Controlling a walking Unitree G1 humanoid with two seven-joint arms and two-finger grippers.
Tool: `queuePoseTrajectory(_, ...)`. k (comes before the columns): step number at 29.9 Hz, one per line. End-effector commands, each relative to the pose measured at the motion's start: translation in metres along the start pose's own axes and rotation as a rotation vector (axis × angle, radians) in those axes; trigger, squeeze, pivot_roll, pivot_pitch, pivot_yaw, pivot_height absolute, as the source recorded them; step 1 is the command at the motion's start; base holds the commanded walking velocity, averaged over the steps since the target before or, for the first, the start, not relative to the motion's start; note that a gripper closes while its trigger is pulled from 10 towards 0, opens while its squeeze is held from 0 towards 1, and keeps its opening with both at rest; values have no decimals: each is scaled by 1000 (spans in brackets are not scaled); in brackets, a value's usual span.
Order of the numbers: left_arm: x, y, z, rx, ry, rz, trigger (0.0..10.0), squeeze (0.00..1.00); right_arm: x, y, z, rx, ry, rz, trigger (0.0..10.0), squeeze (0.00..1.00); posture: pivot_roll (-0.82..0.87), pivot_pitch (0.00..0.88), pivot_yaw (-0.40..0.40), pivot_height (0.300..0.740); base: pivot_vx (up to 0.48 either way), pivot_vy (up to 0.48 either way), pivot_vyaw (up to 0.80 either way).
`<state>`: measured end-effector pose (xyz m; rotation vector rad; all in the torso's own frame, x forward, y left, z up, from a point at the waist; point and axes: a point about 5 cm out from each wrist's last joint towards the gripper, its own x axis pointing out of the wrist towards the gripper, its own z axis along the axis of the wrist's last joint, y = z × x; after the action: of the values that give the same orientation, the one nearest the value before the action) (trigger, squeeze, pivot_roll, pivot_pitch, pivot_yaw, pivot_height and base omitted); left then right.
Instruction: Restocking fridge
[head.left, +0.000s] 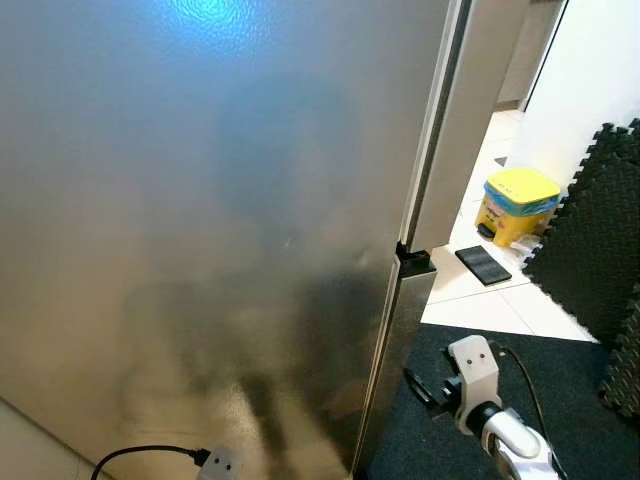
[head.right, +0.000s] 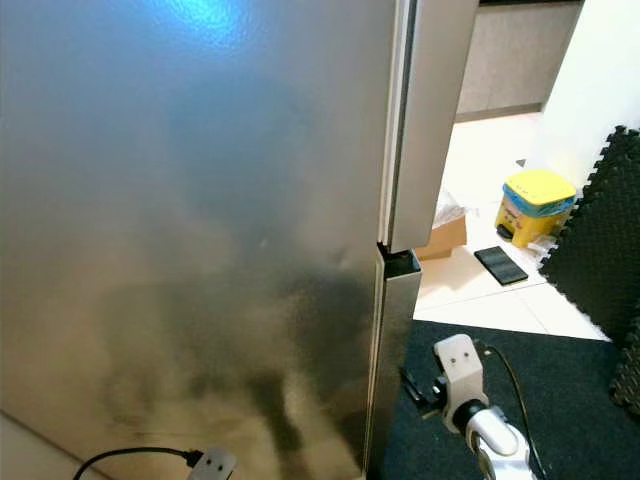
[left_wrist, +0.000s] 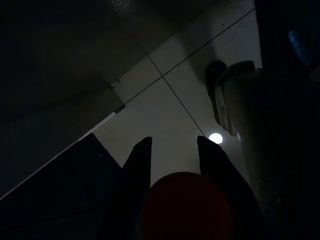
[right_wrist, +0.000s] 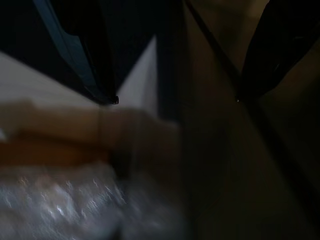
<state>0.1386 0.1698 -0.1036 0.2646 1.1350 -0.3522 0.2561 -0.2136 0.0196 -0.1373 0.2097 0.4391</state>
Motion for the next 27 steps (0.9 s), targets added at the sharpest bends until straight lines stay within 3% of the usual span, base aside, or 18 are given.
queuePoseTrajectory(1,-1,-3,-12,0,46,-15,10000,0,1,6,5,9,-19,60,10000,0,-40,0,28,740,0,0,0)
queuePoseTrajectory(9,-1,-3,-12,3,45,-17,10000,0,3,11,20,-36,-55,128,10000,0,-44,0,25,740,0,0,0)
queuePoseTrajectory(20,-1,-2,-12,5,45,-16,10000,0,4,-1,46,-77,-98,33,10000,0,-46,0,24,740,0,0,0)
queuePoseTrajectory(27,-1,-2,-12,4,45,-16,10000,0,7,9,63,-69,-154,50,10000,0,-47,0,29,740,0,0,0)
